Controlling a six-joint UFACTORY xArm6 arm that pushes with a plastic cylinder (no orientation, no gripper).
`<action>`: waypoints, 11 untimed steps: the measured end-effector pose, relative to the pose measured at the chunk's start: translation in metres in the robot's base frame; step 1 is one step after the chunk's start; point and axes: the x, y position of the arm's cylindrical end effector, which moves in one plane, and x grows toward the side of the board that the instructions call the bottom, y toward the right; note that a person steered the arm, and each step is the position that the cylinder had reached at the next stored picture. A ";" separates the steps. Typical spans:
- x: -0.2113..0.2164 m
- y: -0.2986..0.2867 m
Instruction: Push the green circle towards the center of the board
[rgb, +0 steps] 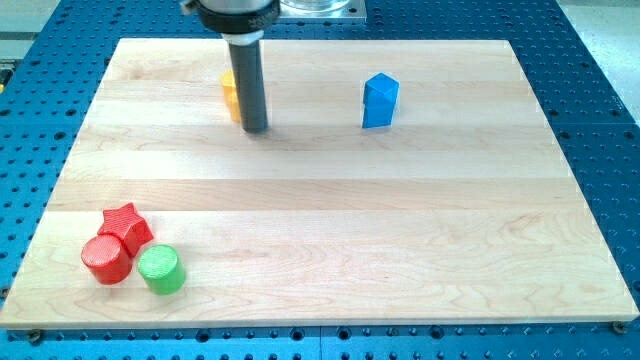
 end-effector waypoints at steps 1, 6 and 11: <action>0.049 0.009; 0.254 -0.113; 0.098 -0.030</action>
